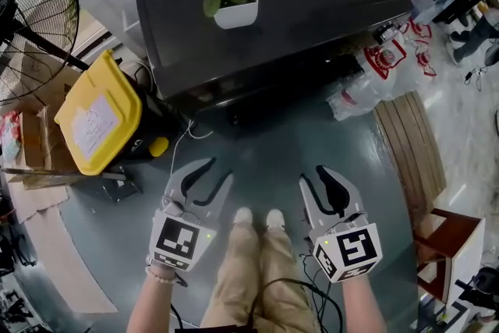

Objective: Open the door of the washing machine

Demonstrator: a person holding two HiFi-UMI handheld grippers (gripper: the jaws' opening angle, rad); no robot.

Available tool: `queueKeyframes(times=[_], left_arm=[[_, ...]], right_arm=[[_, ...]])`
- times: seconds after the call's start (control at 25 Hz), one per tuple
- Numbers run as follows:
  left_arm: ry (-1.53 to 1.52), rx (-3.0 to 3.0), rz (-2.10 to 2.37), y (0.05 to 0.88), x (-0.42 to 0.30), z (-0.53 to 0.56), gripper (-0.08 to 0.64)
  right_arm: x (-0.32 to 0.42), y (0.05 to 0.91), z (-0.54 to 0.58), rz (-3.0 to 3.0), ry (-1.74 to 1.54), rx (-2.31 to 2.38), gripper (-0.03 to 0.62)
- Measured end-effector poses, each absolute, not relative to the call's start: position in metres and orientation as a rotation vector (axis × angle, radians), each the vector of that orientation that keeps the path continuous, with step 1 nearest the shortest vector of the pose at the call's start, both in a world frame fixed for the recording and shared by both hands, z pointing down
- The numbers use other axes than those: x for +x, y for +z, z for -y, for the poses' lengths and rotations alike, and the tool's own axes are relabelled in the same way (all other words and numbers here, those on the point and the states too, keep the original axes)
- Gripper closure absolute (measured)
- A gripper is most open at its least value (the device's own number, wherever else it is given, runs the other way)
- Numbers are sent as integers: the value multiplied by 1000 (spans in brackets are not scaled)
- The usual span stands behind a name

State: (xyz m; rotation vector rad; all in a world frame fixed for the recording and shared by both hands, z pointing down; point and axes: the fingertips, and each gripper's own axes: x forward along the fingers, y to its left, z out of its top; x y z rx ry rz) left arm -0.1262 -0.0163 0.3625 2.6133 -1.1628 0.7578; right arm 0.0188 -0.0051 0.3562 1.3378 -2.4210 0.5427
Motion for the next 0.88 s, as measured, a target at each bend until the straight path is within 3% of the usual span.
queueKeyframes(times=[0.88], left_arm=[[844, 2590, 1062, 468, -105, 66, 430]], right_arm=[[30, 413, 25, 2357, 590, 1368, 476]])
